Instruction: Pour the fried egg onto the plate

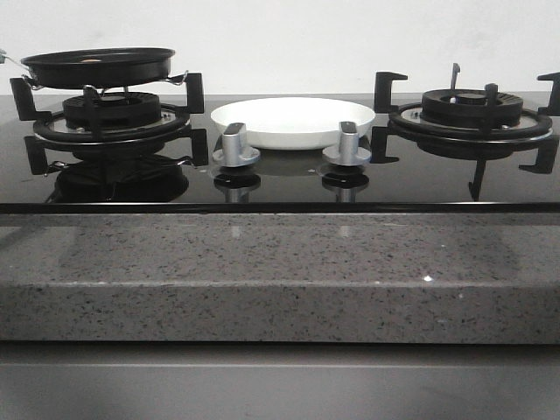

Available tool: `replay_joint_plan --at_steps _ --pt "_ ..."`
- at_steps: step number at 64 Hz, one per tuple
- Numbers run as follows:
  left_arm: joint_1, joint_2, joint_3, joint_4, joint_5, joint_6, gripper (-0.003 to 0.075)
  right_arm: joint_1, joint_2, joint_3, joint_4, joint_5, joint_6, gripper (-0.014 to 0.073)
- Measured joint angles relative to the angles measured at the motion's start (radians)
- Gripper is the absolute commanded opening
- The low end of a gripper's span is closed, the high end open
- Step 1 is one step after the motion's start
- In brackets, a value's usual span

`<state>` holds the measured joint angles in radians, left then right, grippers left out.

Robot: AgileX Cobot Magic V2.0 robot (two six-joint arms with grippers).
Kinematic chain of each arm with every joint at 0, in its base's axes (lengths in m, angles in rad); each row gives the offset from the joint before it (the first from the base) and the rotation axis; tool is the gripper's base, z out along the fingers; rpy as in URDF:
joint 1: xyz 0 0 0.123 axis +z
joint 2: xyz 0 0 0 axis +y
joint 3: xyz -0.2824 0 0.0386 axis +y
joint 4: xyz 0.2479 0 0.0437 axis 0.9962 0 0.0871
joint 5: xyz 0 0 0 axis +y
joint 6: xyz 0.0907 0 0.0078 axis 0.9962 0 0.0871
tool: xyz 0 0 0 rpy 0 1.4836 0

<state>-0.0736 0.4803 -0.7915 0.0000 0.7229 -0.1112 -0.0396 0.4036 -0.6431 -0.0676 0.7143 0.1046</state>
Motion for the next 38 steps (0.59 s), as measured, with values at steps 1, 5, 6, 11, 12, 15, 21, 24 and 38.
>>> replay_joint_plan --at_steps 1,5,6,11,12,15,21,24,38 --pt "0.0 0.002 0.0 0.0 0.0 0.0 -0.0019 0.0 0.0 0.001 0.0 0.0 0.0 -0.007" --pt "0.0 0.016 0.0 0.0 0.002 0.0 -0.0015 0.0 0.002 0.005 0.0 0.0 0.0 -0.0066" --pt "0.0 0.019 0.0 0.0 0.005 0.0 -0.0012 0.0 0.002 0.007 0.0 0.0 0.0 -0.0063" --pt "0.0 0.034 0.0 0.0 0.011 0.0 0.0063 0.0 0.002 0.007 0.0 0.0 0.0 0.0009" --pt "0.0 0.036 0.0 0.0 0.014 0.0 0.0084 0.0 0.002 0.007 0.0 0.0 0.0 0.0042" --pt "0.0 0.043 0.0 0.0 0.016 0.0 0.0175 0.0 0.002 0.007 0.0 0.0 0.0 0.014" --pt "0.0 0.056 0.0 0.0 0.018 0.0 0.0384 0.0 0.002 0.007 0.0 0.0 0.0 0.0356" --pt "0.0 0.06 0.0 0.0 0.018 0.0 0.0458 0.0 0.002 0.007 0.0 0.0 0.0 0.0424" --pt "0.0 0.06 0.0 0.0 0.02 0.016 0.0491 0.0 0.012 0.001 0.02 -0.003 0.0 0.0484"
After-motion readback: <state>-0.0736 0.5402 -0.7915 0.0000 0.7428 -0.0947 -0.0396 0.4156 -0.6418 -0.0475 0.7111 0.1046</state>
